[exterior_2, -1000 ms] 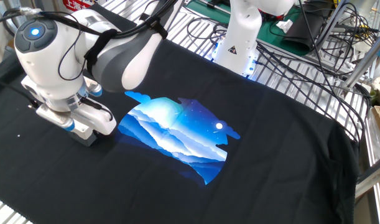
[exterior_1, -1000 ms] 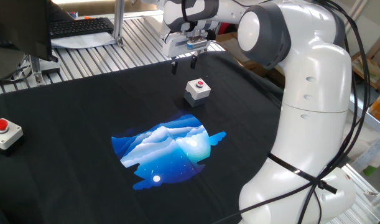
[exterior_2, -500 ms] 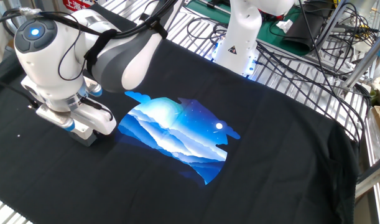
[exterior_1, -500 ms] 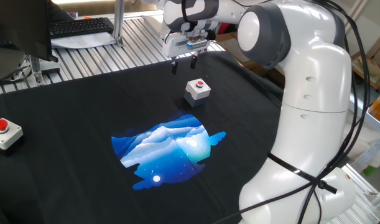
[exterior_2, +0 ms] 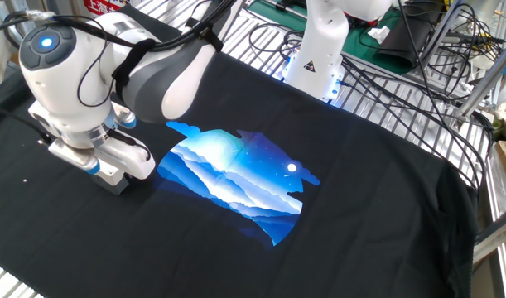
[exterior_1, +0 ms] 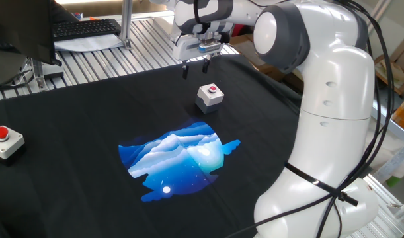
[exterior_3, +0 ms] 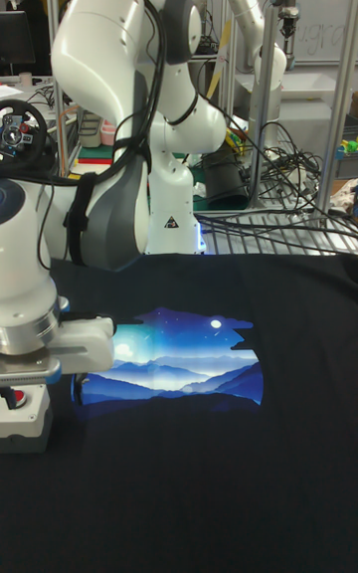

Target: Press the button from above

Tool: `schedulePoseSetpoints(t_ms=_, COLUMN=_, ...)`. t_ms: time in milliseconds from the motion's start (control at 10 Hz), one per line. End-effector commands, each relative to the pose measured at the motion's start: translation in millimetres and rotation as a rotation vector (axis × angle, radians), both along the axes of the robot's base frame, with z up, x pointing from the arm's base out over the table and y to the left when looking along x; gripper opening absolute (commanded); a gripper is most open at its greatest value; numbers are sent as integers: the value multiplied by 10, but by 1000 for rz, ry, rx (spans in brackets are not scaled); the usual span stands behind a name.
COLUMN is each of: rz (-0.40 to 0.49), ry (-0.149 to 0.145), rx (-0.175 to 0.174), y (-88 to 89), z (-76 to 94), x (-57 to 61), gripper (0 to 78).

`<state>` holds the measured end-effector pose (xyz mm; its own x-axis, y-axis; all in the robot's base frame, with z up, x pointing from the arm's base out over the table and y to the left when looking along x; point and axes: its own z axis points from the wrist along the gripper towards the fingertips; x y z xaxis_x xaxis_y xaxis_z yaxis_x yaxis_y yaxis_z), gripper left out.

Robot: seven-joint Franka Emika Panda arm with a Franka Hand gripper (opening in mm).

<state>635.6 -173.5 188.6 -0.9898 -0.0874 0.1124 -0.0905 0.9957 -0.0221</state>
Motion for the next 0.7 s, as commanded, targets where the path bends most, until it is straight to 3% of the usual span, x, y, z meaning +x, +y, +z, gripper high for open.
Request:
schedulePoseSetpoints(t_ms=100, rz=22, ry=-8, rx=19, y=-9, z=26, x=11, gripper=774)
schedulePoseSetpoints(t_ms=400, rz=38, ry=-4, rx=13, y=-24, z=22, x=2, gripper=774)
schedulePoseSetpoints(t_ms=700, rz=61, ry=-5, rx=17, y=-299, z=-63, x=-129, gripper=774)
